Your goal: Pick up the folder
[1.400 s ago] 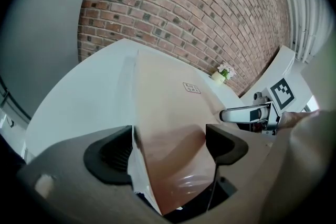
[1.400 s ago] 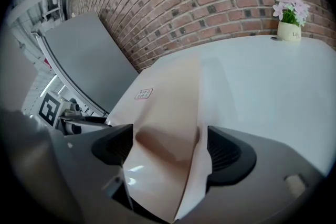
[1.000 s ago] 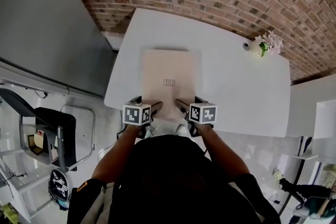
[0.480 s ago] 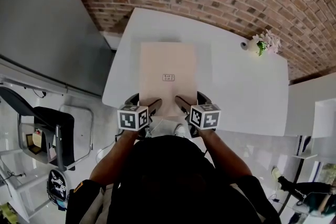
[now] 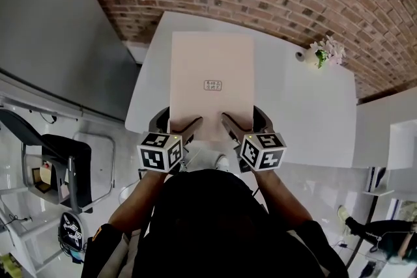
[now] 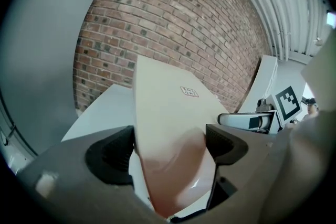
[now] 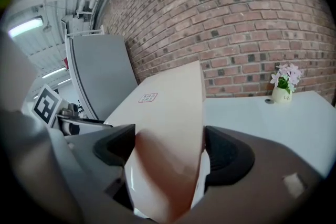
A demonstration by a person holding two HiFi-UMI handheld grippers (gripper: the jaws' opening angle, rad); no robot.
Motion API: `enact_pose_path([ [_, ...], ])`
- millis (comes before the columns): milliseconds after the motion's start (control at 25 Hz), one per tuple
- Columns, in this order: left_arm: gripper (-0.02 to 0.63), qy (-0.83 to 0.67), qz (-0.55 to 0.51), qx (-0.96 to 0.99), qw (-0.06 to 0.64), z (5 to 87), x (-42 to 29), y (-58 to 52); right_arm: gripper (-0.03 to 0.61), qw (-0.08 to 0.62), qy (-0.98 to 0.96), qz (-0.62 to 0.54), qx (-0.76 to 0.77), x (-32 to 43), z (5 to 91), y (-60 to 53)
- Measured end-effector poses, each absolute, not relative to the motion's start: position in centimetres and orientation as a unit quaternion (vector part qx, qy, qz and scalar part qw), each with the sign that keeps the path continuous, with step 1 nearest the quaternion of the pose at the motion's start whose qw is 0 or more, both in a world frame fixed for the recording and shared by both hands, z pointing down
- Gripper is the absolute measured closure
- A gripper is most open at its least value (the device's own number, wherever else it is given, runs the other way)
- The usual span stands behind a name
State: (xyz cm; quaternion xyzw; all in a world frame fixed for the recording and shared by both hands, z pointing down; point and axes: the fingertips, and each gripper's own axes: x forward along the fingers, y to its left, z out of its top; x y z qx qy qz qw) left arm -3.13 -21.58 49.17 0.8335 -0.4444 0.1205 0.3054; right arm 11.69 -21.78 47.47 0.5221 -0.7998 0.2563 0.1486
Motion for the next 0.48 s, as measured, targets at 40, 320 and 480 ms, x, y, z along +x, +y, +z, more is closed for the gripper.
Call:
enact_pose_path([
  [40,0.181,-0.446,0.114,0.835,0.301,48.4,-3.1,-21.5,0.166,0.144,-0.802,0.248,0.523,11.7,46.6,-21.8],
  [320,0.181,-0.458,0.065,0.852,0.245,42.2,-3.4,-21.0,0.167,0.11,-0.824,0.175,0.528,11.3,40.0,-21.1],
  [480,0.183,-0.458,0.047,0.862,0.212,39.0,-3.7,-20.6,0.167,0.083,-0.829,0.143,0.535,11.1,37.0,-20.4],
])
